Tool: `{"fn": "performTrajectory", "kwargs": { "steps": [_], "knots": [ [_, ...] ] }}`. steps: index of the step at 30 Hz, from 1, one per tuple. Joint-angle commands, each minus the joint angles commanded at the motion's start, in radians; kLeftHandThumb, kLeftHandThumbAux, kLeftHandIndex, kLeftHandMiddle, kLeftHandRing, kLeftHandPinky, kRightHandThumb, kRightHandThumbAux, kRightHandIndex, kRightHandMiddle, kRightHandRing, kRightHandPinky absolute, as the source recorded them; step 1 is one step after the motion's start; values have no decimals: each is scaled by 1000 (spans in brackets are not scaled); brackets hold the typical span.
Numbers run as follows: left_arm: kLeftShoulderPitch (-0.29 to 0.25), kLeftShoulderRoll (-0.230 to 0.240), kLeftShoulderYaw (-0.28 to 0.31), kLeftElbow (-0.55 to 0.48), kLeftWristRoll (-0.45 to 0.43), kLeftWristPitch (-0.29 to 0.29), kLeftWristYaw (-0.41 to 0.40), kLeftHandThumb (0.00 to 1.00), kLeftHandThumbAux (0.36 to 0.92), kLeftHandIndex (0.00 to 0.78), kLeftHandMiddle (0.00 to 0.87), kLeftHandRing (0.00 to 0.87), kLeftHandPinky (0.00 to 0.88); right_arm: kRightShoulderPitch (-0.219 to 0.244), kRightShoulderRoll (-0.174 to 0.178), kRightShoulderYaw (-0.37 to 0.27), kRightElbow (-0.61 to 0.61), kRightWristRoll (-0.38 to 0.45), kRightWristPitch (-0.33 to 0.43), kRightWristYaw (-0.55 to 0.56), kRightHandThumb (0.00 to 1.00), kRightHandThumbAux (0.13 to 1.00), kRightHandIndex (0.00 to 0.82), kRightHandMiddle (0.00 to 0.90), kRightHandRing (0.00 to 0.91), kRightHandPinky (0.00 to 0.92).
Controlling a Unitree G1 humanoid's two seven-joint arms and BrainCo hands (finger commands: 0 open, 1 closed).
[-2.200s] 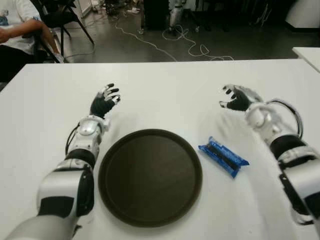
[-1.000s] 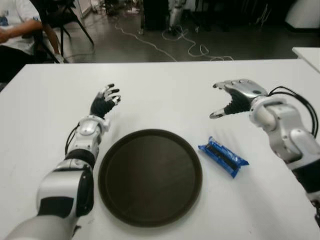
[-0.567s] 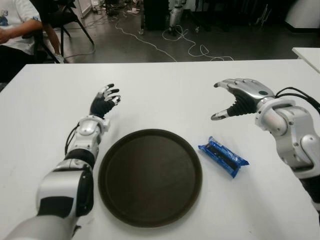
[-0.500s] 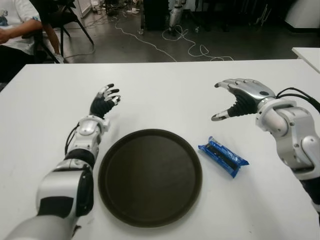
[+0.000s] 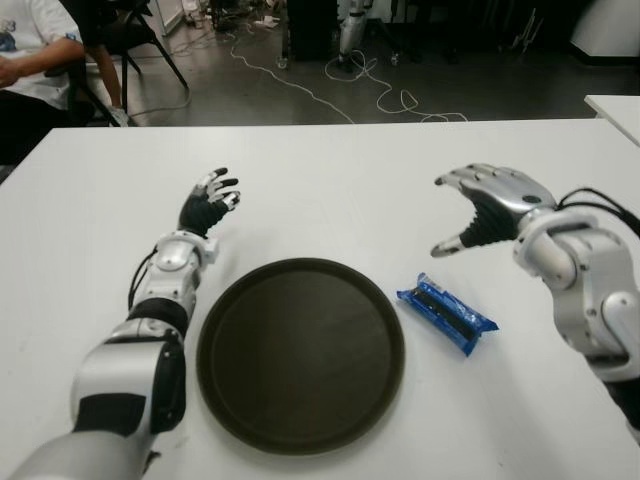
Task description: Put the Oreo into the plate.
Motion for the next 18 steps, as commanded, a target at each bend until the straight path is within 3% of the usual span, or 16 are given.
{"fn": "performTrajectory", "kwargs": {
  "steps": [6,18],
  "knots": [
    [0,-2,2,-1,0,0,3,0,735,104,196,199,199,51,18,-25,-53,-87,67,-16,0,460,8,47,22,5],
    [-1,-5,4,-1,-2,2,12,10,760,112,206,199,195,121,122,-37,-78,-265,172,-101,0,437,61,110,89,50]
  ]
}}
